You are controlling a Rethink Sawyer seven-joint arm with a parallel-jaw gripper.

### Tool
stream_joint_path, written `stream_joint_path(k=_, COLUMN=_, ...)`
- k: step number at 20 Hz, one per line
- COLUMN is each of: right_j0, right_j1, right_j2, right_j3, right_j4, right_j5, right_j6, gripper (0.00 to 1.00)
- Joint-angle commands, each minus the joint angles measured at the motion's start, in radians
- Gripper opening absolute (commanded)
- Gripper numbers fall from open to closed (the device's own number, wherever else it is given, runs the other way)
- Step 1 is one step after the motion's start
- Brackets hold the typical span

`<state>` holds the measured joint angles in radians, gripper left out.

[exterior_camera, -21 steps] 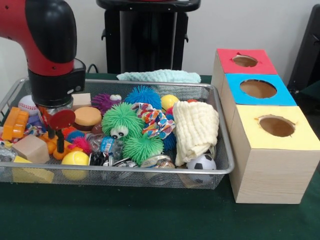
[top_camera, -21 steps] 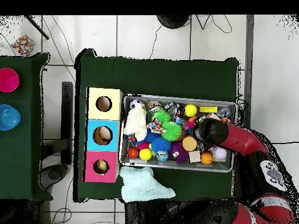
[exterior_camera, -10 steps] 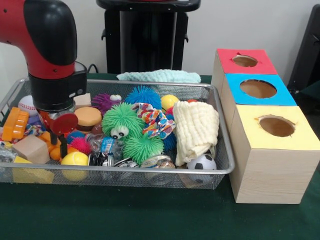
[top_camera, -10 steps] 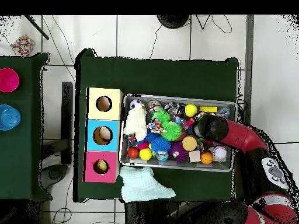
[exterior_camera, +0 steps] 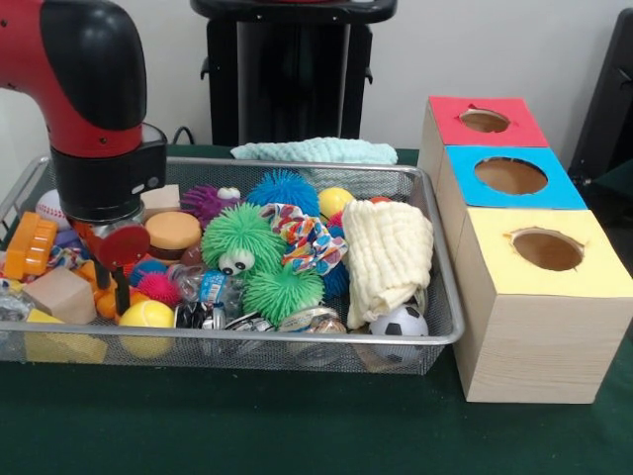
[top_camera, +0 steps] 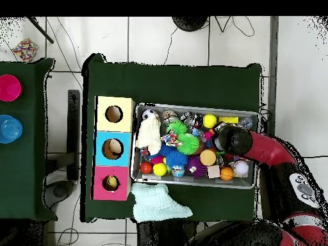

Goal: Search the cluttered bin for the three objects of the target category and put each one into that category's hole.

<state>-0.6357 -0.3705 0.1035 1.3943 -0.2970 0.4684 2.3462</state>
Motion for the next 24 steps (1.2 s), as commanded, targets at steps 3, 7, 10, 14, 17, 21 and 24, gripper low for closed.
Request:
stream_joint_path(k=3, right_j0=0.059, right_j1=0.038, right_j2=0.1, right_j3=-0.163, right_j4=-0.208, right_j5=-0.08, right_j6=-0.256, gripper=1.0)
stream_joint_path(k=7, right_j0=0.05, right_j1=0.022, right_j2=0.143, right_j3=-0.197, right_j4=-0.299, right_j5=-0.095, right_j6=-0.312, gripper=1.0)
stream_joint_path(k=10, right_j0=0.093, right_j1=0.001, right_j2=0.102, right_j3=-0.222, right_j4=-0.346, right_j5=-0.062, right_j6=-0.254, gripper=1.0)
stream_joint_path(k=14, right_j0=0.192, right_j1=-0.032, right_j2=-0.012, right_j3=-0.256, right_j4=-0.38, right_j5=0.044, right_j6=-0.136, gripper=1.0)
stream_joint_path(k=17, right_j0=0.234, right_j1=-0.049, right_j2=-0.046, right_j3=-0.284, right_j4=-0.401, right_j5=0.087, right_j6=-0.132, gripper=1.0)
stream_joint_path(k=21, right_j0=0.237, right_j1=-0.056, right_j2=-0.029, right_j3=-0.303, right_j4=-0.423, right_j5=0.083, right_j6=-0.176, gripper=1.0)
stream_joint_path(k=24, right_j0=0.243, right_j1=-0.064, right_j2=-0.026, right_j3=-0.307, right_j4=-0.442, right_j5=0.071, right_j6=-0.182, gripper=1.0)
